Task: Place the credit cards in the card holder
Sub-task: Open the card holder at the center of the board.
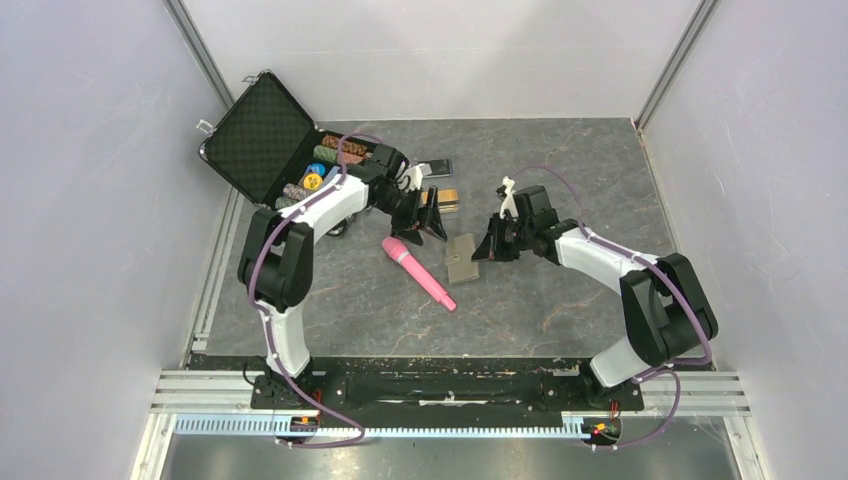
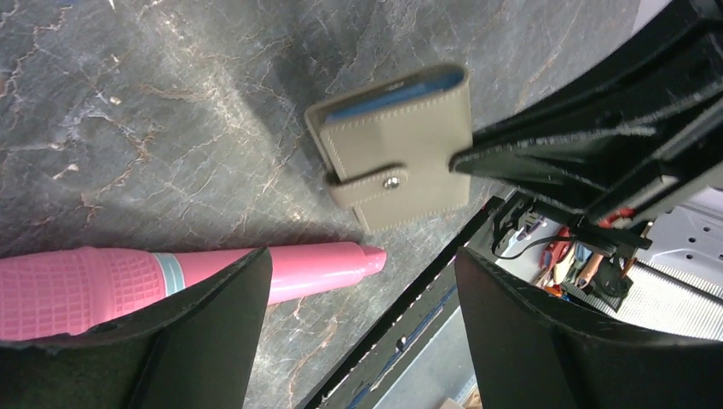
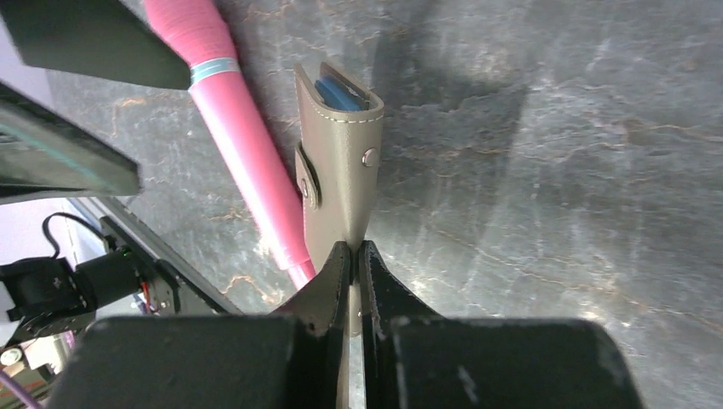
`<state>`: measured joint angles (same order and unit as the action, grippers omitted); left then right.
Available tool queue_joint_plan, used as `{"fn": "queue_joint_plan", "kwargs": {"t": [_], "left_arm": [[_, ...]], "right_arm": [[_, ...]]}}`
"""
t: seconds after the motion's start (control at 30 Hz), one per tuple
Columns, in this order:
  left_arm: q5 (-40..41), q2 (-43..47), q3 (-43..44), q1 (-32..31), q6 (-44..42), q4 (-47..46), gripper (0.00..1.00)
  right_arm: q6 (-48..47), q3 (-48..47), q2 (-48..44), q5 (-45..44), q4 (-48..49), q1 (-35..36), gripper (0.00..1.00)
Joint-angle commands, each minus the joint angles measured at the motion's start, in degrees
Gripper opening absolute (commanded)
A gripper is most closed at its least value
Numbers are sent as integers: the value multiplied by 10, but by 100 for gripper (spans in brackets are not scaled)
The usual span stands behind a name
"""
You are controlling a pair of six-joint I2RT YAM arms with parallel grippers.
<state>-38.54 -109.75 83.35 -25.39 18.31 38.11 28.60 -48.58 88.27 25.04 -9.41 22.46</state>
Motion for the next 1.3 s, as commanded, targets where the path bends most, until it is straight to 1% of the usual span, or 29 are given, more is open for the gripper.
{"fn": "queue_joint_plan", "kwargs": {"t": [0.0,0.07,0.17,0.37,0.53,0.63,0.7,0.87,0.9,1.0,1.1,1.2,1.23,1.27], "left_arm": [[-11,-22,45,-17,-23,33,85],[-7,-36,62,-28,-34,54,85],[5,-55,85,-41,-47,89,82],[58,-70,111,-65,-63,126,79],[107,-77,114,-70,-72,141,70],[130,-77,112,-69,-74,141,58],[139,-81,113,-69,-74,138,55],[160,-82,113,-67,-71,130,39],[160,-82,110,-65,-69,127,33],[148,-78,93,-56,-60,113,26],[125,-74,71,-43,-50,96,23],[92,-64,50,-28,-37,72,24],[78,-57,44,-24,-33,60,31],[69,-47,38,-22,-30,50,40]], "right_arm": [[29,-54,-16,16,-21,22,0],[30,-71,-13,10,-36,31,0],[41,-82,-14,7,-43,38,0],[46,-90,-15,-2,-56,40,0],[51,-95,-20,-4,-58,40,0],[50,-97,-26,-2,-60,40,0],[51,-95,-31,-2,-61,40,0],[52,-81,-45,-2,-61,40,0],[52,-77,-47,-1,-61,40,0],[54,-66,-59,-5,-61,40,0],[54,-59,-68,-11,-60,40,0],[55,-55,-74,-14,-60,40,0],[56,-54,-74,-14,-59,40,0],[55,-53,-74,-15,-59,40,0]]}}
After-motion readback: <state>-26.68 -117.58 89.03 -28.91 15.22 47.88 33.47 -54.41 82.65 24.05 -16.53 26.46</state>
